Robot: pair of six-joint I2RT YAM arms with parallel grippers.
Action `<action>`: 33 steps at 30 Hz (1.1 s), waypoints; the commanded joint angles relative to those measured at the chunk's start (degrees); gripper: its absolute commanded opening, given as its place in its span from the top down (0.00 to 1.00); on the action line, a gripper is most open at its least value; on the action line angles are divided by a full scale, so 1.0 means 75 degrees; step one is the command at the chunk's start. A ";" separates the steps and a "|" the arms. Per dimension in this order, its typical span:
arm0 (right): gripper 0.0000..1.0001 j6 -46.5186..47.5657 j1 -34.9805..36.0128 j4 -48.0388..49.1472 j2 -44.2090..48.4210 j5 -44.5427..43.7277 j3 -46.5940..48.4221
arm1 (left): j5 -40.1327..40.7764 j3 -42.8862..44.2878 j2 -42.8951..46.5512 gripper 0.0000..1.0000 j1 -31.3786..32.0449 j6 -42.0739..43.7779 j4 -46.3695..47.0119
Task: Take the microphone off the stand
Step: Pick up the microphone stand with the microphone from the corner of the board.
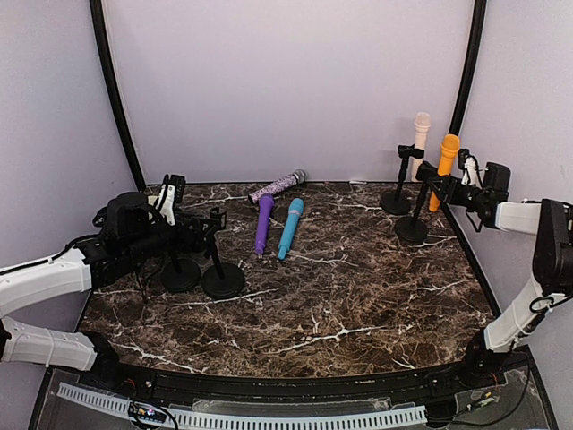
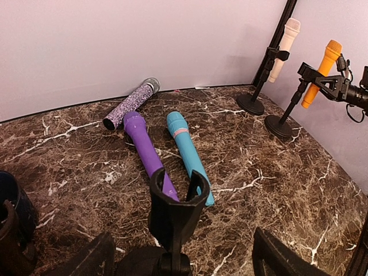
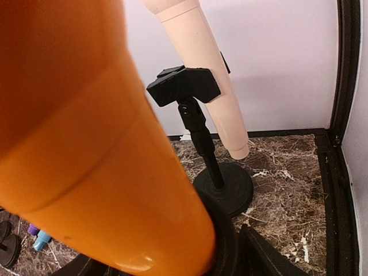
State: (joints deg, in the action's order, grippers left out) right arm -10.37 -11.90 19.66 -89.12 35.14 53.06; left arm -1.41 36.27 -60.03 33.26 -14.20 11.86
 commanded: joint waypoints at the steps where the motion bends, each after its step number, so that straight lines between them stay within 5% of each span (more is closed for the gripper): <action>1: 0.30 0.0014 0.0156 0.0408 0.0399 0.0104 -0.0256 | 0.0053 0.0206 0.0025 0.16 -0.0040 -0.0052 -0.0095; 17: 0.24 -0.0014 0.0356 0.0660 0.0523 -0.0508 -0.0331 | -0.0008 0.0309 0.0026 0.16 -0.0046 -0.0040 -0.0210; 33: 0.69 0.0107 0.0588 0.0605 0.1118 -0.0777 -0.0573 | 0.0014 0.0522 0.0343 0.16 -0.0041 0.0238 -0.0662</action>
State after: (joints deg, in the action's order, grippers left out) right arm -10.13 -8.32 22.55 -84.99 30.26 49.56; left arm -1.04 37.54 -59.29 33.26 -14.02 8.84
